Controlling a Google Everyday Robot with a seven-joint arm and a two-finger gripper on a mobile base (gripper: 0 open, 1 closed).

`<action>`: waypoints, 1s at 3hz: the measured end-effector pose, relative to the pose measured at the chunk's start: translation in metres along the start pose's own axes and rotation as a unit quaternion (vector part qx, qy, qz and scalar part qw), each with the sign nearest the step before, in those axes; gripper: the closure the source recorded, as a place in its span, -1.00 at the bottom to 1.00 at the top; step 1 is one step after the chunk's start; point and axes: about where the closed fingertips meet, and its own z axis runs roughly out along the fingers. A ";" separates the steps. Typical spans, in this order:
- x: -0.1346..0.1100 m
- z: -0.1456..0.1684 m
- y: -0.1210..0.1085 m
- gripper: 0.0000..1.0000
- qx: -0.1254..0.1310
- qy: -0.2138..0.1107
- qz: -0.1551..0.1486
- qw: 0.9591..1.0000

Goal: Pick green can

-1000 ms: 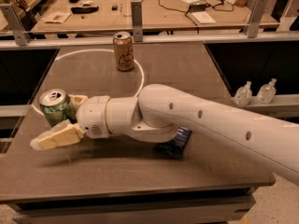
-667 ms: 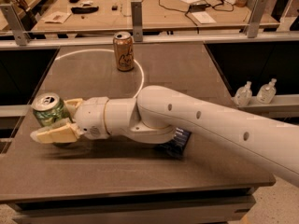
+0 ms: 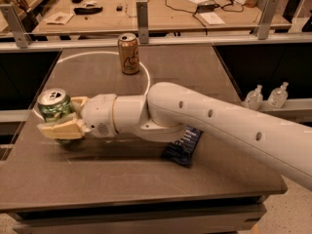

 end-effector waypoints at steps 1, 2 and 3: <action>-0.027 -0.020 -0.017 1.00 0.011 -0.003 -0.010 1.000; -0.056 -0.038 -0.029 1.00 0.012 0.002 -0.023 1.000; -0.081 -0.054 -0.039 1.00 0.003 0.017 -0.026 1.000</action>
Offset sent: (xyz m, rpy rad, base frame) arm 0.0473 -0.0619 0.0977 -0.0235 -0.0702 -0.0230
